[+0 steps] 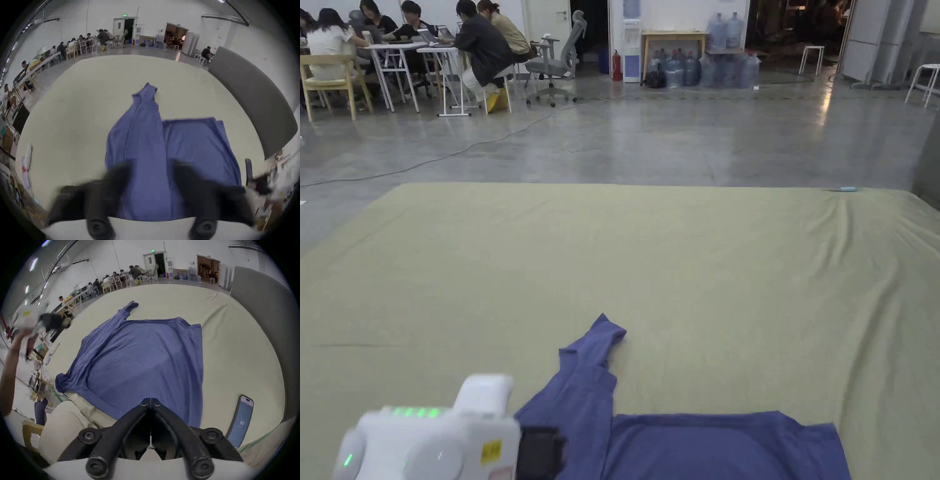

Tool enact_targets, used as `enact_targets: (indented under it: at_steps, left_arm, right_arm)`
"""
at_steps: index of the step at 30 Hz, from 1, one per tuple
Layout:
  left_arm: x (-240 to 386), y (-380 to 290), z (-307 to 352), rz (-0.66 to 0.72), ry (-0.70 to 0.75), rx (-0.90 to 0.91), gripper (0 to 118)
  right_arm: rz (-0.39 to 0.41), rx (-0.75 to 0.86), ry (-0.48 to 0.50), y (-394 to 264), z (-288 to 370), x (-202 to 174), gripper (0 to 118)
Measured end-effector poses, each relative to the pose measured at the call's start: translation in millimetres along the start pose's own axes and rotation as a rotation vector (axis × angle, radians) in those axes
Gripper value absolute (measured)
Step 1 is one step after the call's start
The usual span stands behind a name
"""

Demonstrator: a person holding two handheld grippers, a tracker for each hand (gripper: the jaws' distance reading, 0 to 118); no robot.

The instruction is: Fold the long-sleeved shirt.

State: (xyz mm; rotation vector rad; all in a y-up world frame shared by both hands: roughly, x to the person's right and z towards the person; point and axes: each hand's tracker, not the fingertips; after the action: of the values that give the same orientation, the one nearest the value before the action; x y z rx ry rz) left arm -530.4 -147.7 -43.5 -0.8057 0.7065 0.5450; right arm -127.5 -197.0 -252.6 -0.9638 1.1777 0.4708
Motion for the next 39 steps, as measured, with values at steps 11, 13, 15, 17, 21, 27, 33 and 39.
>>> enact_targets:
  at_steps: [11,13,15,17,21,27,33,39]
  left_arm:
    - [19,174,-235,0.052,0.042,-0.152,114]
    - [32,170,-246,0.058,0.082,-0.173,114]
    - [37,169,-272,0.039,0.112,-0.189,114]
    - [19,177,-302,0.054,0.153,-0.223,105]
    - [16,173,-303,-0.074,0.291,-0.208,8]
    - [34,146,-201,-0.026,0.191,-0.061,8]
    - [50,100,-105,-0.223,0.137,0.02,8]
    - [53,5,-43,-0.238,0.133,-0.01,8]
  right_arm:
    - [-0.065,-0.06,0.048,12,-41,23,0]
    - [-0.076,-0.064,0.046,15,-46,30,0]
    - [-0.09,-0.063,0.044,17,-48,36,0]
    - [-0.096,-0.06,0.047,17,-48,41,0]
    - [-0.113,-0.065,0.045,16,-50,47,0]
    - [-0.126,-0.045,0.053,13,-37,44,0]
    - [-0.08,0.005,0.075,17,-6,22,0]
    - [-0.045,0.045,0.078,9,31,-2,0]
